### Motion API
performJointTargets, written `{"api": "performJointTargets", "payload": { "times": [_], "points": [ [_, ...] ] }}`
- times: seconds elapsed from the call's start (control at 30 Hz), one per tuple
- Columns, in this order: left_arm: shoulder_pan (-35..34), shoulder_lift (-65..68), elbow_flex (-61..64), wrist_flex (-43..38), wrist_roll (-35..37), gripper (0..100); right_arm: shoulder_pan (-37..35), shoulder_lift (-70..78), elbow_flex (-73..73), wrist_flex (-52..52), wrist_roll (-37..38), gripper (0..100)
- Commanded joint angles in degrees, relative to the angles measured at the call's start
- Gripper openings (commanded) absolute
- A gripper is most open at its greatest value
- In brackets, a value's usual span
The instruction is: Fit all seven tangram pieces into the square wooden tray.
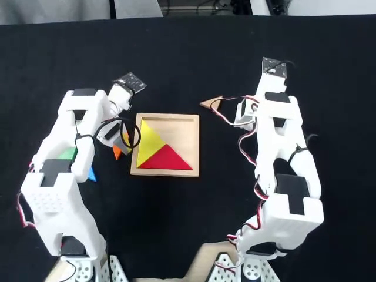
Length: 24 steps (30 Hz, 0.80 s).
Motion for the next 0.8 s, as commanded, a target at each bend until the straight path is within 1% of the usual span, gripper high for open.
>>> {"api": "performJointTargets", "payload": {
  "times": [0.0, 0.1, 0.17, 0.23, 0.3, 0.43, 0.5, 0.77],
  "points": [
    [1.4, 0.3, -3.6, -1.1, 0.6, 32, -0.9, -3.5, -0.2, -0.8, 0.5, 16.5],
    [1.6, 0.9, -5.2, -1.0, 2.5, 29, -0.9, -3.5, -0.2, -0.8, 0.5, 16.5],
    [1.7, 1.0, -5.3, -1.0, 3.8, 22, -0.9, -3.5, -0.2, -0.8, 0.5, 16.5],
    [1.7, 1.0, -5.3, -1.0, 3.3, 16, -0.9, -3.5, -0.2, -0.8, 0.5, 16.5],
    [1.7, 1.0, -5.3, -0.4, 2.4, 13, -0.9, -3.5, -0.2, -0.8, 0.5, 16.5],
    [2.9, 1.0, -5.2, 4.0, 0.1, 13, -0.9, -3.5, -0.2, -0.8, 0.5, 16.5],
    [3.0, 1.0, -5.2, 5.9, 0.2, 13, -0.9, -3.5, -0.2, -0.8, 0.5, 16.5],
    [1.5, 0.3, -5.8, 6.2, 0.3, 12, -0.9, -3.5, -0.2, -0.8, 0.5, 16.5]
  ]
}}
